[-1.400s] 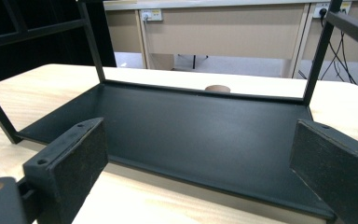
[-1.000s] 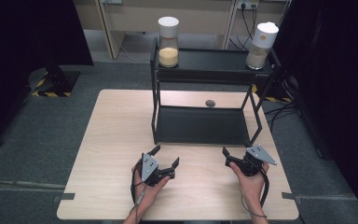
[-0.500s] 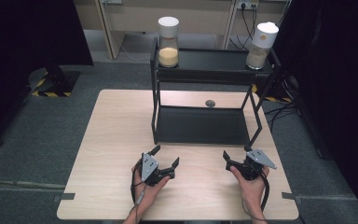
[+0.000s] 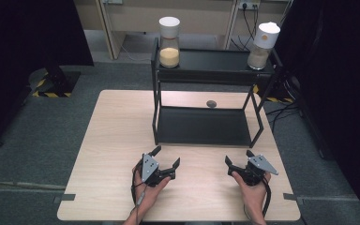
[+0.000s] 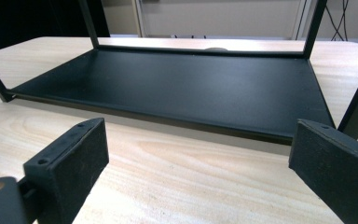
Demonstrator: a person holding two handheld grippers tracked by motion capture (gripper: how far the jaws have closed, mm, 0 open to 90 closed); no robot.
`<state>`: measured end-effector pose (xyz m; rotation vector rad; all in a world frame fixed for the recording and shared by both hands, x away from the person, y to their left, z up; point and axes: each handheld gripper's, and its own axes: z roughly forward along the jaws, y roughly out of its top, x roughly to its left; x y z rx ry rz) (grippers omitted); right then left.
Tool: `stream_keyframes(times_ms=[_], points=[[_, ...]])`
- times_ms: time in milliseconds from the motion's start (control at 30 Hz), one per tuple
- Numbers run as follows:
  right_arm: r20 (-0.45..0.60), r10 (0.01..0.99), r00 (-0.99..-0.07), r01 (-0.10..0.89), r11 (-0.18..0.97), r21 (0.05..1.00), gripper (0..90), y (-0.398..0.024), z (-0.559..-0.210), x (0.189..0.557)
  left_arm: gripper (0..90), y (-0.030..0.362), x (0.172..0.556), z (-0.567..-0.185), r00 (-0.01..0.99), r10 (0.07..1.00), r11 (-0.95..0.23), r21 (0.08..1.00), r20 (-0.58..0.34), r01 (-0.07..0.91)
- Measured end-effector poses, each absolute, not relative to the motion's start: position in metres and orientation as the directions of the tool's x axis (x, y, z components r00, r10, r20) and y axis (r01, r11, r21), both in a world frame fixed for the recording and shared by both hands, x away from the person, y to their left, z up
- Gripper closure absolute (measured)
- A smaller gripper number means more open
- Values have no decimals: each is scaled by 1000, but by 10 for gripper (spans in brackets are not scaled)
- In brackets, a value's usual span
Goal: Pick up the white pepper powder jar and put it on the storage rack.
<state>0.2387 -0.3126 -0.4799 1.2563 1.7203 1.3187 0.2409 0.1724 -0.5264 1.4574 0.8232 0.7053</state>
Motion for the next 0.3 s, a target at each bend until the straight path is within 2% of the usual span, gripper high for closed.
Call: stream_keyframes(times_ms=[233, 300], points=[[65, 933, -354, 287, 42, 957, 50, -313, -483, 236, 117, 173, 242, -526, 562, 826, 10, 997, -53, 78], [71, 932, -356, 285, 36, 958, 48, -314, -483, 236, 117, 176, 245, -524, 566, 820, 29, 994, -84, 106]])
